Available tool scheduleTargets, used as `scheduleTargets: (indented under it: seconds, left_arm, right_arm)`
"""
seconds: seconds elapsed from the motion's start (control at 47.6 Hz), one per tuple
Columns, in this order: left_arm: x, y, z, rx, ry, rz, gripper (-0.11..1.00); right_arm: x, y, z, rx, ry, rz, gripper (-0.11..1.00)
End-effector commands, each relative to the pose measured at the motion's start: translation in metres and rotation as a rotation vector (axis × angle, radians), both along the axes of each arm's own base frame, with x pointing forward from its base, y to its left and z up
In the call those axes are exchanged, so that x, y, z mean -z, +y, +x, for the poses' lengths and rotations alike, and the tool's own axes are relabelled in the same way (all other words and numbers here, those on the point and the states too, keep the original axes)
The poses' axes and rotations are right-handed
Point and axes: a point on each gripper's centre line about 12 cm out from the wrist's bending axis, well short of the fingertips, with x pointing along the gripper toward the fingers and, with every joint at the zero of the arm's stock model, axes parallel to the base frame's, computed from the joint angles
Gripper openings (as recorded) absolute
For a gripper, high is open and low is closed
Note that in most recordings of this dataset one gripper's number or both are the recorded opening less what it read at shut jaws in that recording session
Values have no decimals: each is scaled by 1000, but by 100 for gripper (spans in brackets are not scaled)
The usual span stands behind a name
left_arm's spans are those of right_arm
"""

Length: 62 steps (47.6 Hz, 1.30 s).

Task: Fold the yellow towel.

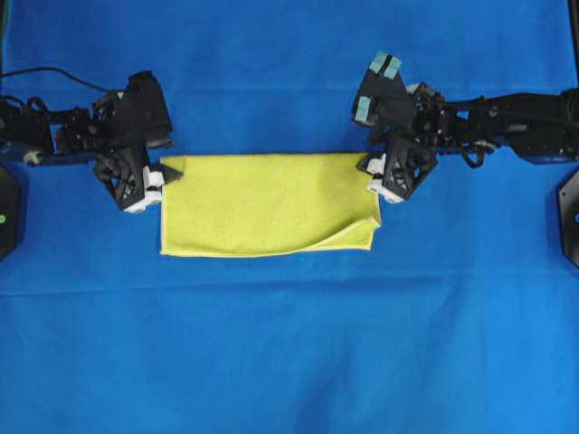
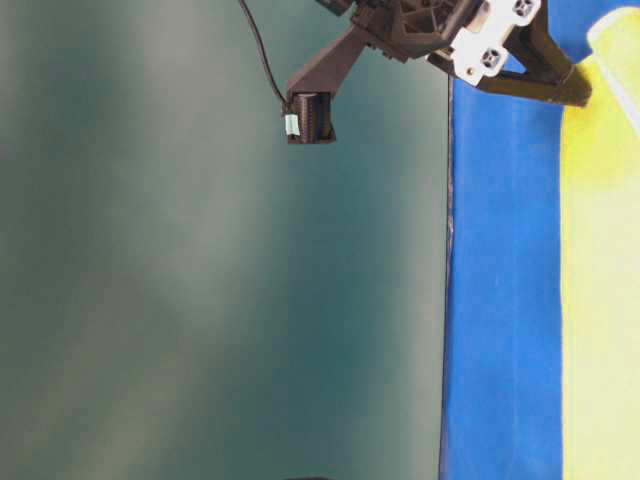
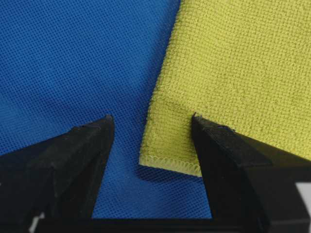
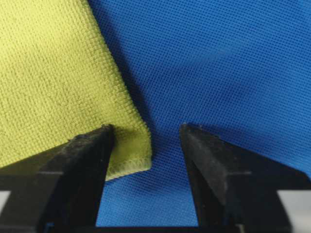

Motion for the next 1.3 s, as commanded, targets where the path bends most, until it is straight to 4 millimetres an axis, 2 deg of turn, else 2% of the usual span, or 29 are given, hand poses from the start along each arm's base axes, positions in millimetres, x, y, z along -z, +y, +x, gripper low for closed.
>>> scheduleTargets:
  seconds: [0.0,0.063,0.126,0.252,0.315,0.483,0.588,0.798,0.924,1.113,1.218,1.281]
  left_arm:
    - [-4,1,1,-4,-12,3,60]
    - [-4,1,2,-3,-2,-1,57]
    - [-3,1,1,-4,17,-7,49]
    - [-1,0,1,-3,46,-17,15]
    - [-1,1,1,-4,49,-18,2]
    - [-2,0,1,-5,47,-20,2]
    - [-9,1,2,-11,29,-19,2]
    - [-44,-4,7,7,-8,-16,2]
    - [-79,-13,12,40,-70,-5,2]
    - [-118,-30,14,77,-176,-10,2]
    - [-126,-39,12,98,-205,-17,2]
    - [-130,-42,11,105,-224,-21,2]
  right_arm:
    - [-5,-2,4,-1,-21,-9,57]
    - [-5,-2,4,-6,-18,-11,51]
    - [-5,-1,4,-9,-16,-11,38]
    - [-5,0,3,-10,-16,-11,3]
    - [-6,0,3,-7,-20,-9,2]
    - [-7,-1,4,2,-23,-4,2]
    - [-13,-1,5,2,-34,-9,2]
    - [-47,-1,-2,9,-62,-26,2]
    - [-76,0,-8,9,-104,-47,2]
    - [-116,6,-16,3,-176,-72,2]
    - [-126,9,-20,-1,-207,-77,2]
    - [-125,10,-21,-1,-205,-77,2]
